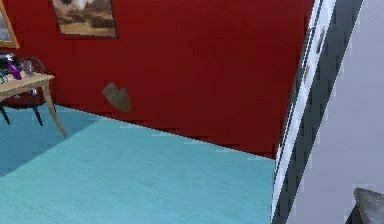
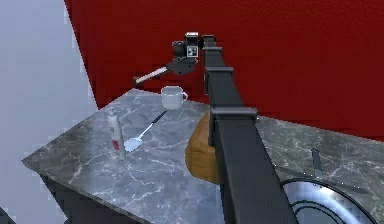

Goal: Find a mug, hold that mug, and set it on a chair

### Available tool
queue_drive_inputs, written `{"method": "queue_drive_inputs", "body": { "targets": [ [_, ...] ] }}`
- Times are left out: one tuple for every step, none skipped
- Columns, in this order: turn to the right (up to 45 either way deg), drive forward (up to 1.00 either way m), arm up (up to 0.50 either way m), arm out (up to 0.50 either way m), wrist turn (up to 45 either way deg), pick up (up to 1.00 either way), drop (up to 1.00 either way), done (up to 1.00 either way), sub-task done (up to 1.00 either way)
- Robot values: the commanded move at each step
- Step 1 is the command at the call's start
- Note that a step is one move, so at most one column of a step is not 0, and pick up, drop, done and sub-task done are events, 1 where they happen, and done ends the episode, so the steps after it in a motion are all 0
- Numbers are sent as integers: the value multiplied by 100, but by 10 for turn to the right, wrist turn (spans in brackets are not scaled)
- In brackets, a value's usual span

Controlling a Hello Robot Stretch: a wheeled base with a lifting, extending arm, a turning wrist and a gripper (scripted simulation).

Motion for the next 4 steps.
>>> {"method": "queue_drive_inputs", "body": {
  "targets": [
    [0,0,0,0,330,0,0,0,0],
    [0,0,-16,0,0,0,0,0,0],
    [0,0,0,0,0,100,0,0,0],
    [0,0,10,0,0,0,0,0,0]
  ]
}}
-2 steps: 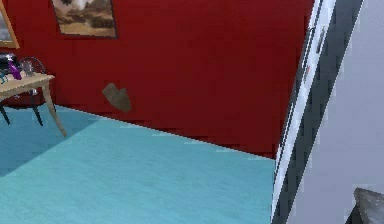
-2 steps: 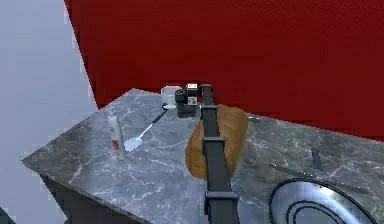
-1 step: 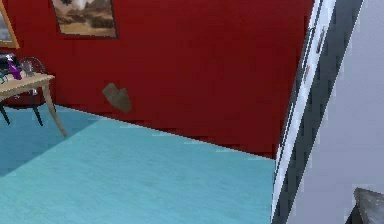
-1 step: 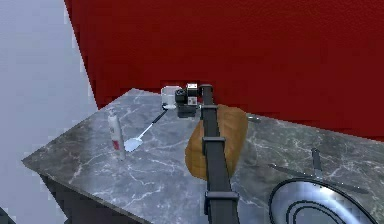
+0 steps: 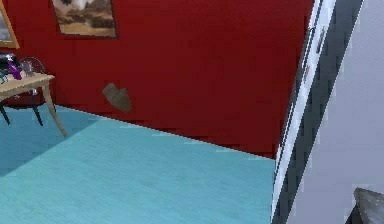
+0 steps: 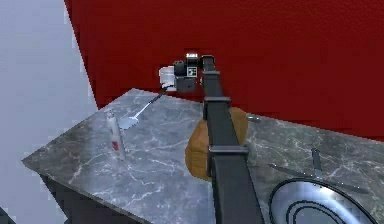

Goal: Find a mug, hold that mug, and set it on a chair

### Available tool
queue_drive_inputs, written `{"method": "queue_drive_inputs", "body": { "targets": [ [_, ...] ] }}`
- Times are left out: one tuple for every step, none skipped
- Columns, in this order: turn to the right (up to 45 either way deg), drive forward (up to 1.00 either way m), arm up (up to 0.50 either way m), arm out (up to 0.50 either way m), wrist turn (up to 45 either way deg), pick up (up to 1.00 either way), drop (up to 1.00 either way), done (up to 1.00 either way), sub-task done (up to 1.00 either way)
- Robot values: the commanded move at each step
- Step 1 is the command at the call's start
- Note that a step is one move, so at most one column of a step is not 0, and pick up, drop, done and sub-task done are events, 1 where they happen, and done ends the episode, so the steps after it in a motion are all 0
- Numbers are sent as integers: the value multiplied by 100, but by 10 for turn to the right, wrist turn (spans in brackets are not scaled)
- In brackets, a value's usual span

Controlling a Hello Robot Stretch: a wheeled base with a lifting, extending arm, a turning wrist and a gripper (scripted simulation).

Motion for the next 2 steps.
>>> {"method": "queue_drive_inputs", "body": {
  "targets": [
    [0,0,6,0,0,0,0,0,0],
    [0,0,0,0,-450,0,0,0,0]
  ]
}}
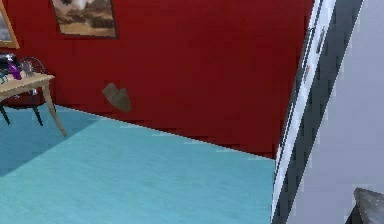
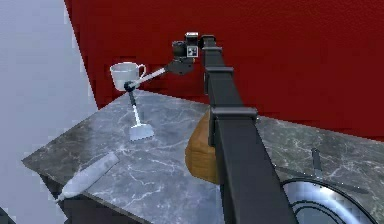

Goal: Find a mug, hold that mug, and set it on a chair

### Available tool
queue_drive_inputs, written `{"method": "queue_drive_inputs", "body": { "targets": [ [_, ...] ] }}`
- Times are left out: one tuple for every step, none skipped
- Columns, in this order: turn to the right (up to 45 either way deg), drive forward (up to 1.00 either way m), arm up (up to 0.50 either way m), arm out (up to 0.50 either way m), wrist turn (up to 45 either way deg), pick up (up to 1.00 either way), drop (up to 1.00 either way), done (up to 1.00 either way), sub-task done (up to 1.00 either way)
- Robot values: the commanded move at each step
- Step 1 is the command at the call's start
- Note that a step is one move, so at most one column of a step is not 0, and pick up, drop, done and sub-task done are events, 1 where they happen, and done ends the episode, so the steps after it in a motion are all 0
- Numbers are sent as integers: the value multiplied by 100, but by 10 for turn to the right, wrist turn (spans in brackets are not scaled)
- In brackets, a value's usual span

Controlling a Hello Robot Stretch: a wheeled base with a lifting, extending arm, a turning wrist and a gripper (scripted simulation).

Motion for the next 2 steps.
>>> {"method": "queue_drive_inputs", "body": {
  "targets": [
    [0,0,0,0,-450,0,0,0,0],
    [0,0,0,0,-270,0,0,0,0]
  ]
}}
